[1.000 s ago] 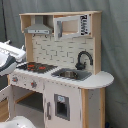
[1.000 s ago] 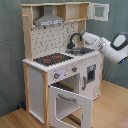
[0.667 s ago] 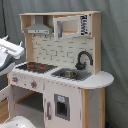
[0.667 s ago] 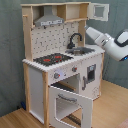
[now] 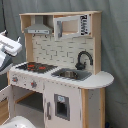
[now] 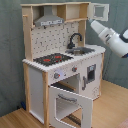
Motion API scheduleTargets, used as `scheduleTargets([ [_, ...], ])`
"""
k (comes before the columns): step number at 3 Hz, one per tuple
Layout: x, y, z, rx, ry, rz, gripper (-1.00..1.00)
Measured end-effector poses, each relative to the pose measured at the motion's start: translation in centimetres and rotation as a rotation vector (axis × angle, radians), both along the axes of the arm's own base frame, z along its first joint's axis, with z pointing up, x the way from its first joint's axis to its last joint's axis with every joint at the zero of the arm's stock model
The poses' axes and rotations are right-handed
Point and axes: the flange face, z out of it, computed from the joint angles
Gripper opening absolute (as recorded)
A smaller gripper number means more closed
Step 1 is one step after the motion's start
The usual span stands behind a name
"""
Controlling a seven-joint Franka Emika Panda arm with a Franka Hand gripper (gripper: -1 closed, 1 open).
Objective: Play with the kitchen
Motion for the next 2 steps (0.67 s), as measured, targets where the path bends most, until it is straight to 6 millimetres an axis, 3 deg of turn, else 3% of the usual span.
scheduleTargets([
  [2, -1.7, -0.6, 2.4, 0.075, -0.039, -0.057, 1.0],
])
